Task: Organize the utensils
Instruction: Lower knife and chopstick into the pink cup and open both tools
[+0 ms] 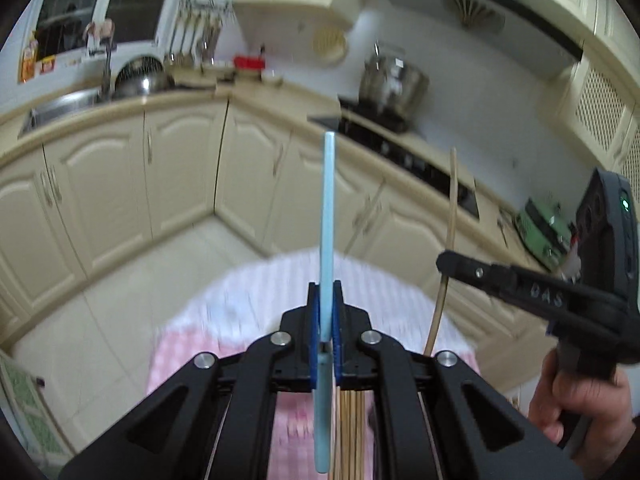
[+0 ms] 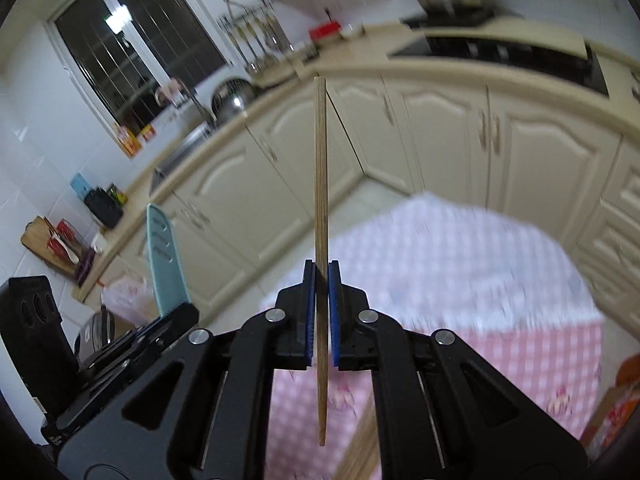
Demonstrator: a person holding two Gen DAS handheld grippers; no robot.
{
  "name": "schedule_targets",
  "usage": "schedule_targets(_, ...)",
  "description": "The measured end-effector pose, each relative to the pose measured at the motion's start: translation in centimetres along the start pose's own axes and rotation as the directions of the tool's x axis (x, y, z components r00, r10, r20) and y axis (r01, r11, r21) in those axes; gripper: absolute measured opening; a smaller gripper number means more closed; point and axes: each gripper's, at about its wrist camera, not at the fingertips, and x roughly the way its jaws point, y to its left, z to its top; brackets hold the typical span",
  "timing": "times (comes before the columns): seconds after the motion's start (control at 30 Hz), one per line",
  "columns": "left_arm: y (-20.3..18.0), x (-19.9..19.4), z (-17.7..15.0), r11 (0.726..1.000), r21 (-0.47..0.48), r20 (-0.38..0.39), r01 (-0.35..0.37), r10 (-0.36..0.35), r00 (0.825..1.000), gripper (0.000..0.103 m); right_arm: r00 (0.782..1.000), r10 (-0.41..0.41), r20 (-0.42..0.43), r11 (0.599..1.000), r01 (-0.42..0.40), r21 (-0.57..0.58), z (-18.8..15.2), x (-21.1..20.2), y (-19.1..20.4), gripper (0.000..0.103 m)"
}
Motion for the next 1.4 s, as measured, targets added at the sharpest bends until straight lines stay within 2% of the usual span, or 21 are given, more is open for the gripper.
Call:
schedule_targets(0.1, 0.5, 1.6, 1.7, 1.000, -0.011, 0.070, 0.005, -0.004, 0.998, 0.005, 0.999, 0.005, 0.033, 1.000, -0.005, -0.017, 1.3, 1.0, 1.0, 0.006)
schedule_targets(0.37, 1.6, 6.6, 2.8, 0.999, -0.039, 0.129, 0.016, -0.011, 0.992, 0.005, 0.997, 0.005, 0.074, 1.000, -0.004, -0.017, 1.9, 3.7, 1.1, 0.006)
schedule_targets(0.63, 1.9, 10.2, -0.6, 1.000, -0.027, 0.095, 0.012, -0.009, 0.995, 0.005, 0.996, -0.026, 0.087, 0.999, 0.027, -0.016, 0.9, 6.4, 0.9, 0.006)
schedule_targets(0.83, 2.4, 11.8, -3.0, 1.000, -0.010, 0.064, -0.002, 0.002, 0.998, 0.005, 0.998, -0.046, 0.039, 0.999, 0.047, -0.009, -1.0, 7.7, 0.1, 0.007)
schedule_targets(1.03, 2.5, 11.0, -3.7, 1.000, 0.013, 0.050, 0.013, -0.014, 0.999, 0.008, 0.997, -0.074, -0.021, 0.997, 0.073, -0.022, -2.1, 7.7, -0.1, 0.009)
schedule_targets(1.07, 2.4, 10.6, -3.6, 1.000, 0.019, 0.050, 0.014, -0.015, 0.999, 0.016, 0.996, -0.080, -0.027, 0.997, 0.079, -0.018, -2.2, 7.5, -0.2, 0.012)
schedule_targets(1.1, 2.4, 10.2, -3.6, 1.000, 0.020, 0.053, 0.010, -0.011, 0.999, 0.031, 0.996, -0.084, -0.026, 0.996, 0.083, -0.012, -2.3, 7.2, -0.3, 0.030)
schedule_targets(1.13, 2.4, 9.8, -3.6, 1.000, 0.020, 0.057, 0.009, -0.010, 0.998, 0.037, 0.996, -0.088, -0.020, 0.996, 0.088, -0.005, -2.4, 6.9, -0.3, 0.065)
schedule_targets(1.17, 2.4, 9.4, -3.5, 1.000, 0.020, 0.062, 0.008, -0.009, 0.998, 0.044, 0.996, -0.092, -0.004, 0.996, 0.092, 0.004, -2.4, 6.3, -0.4, 0.074)
schedule_targets(1.3, 2.1, 7.8, -3.1, 1.000, 0.027, 0.062, -0.014, 0.012, 0.998, 0.063, 0.994, -0.105, 0.001, 0.994, 0.105, 0.022, -2.5, 4.5, -0.6, 0.075)
schedule_targets(1.33, 2.0, 7.4, -3.0, 0.999, 0.030, 0.060, -0.021, 0.019, 0.998, 0.065, 0.994, -0.111, -0.001, 0.993, 0.111, 0.028, -2.5, 3.8, -0.8, 0.078)
schedule_targets(1.4, 1.7, 6.4, -2.8, 0.998, 0.033, 0.057, -0.044, 0.042, 0.998, 0.076, 0.992, -0.125, 0.001, 0.992, 0.125, 0.036, -2.6, 2.7, -1.1, 0.083)
